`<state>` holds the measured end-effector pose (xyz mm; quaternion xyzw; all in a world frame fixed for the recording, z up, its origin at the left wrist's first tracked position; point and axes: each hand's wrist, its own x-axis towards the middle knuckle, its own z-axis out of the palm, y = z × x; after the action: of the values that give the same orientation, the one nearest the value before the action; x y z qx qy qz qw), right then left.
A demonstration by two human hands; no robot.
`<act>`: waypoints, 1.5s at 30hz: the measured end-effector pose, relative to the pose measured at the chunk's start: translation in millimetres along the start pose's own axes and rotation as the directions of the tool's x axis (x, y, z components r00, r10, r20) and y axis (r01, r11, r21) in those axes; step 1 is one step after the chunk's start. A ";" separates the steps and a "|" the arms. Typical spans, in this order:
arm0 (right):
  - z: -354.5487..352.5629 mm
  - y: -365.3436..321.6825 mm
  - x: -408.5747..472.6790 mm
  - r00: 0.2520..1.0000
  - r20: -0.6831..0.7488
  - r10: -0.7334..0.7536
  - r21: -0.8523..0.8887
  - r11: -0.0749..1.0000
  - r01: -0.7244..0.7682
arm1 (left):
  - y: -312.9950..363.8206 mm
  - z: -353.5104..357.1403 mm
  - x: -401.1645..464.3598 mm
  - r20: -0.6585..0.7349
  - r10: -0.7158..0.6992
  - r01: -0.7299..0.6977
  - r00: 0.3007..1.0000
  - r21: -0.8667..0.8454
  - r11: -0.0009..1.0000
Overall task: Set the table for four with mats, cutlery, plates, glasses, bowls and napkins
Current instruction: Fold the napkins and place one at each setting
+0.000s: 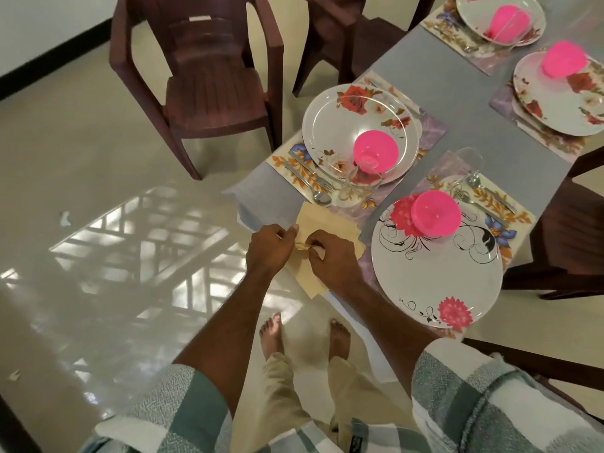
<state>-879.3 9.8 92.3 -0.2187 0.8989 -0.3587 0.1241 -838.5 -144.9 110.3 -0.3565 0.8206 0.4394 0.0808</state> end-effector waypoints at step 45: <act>-57.8 24.8 10.0 0.981 0.118 -0.151 -0.277 0.944 0.179 | 11.9 -16.1 68.4 0.222 0.241 -0.269 0.945 0.103 0.958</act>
<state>-917.5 55.1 115.4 -0.3257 0.9130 -0.2231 0.1030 -893.5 -188.3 97.5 -0.1935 0.8741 0.4258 0.1313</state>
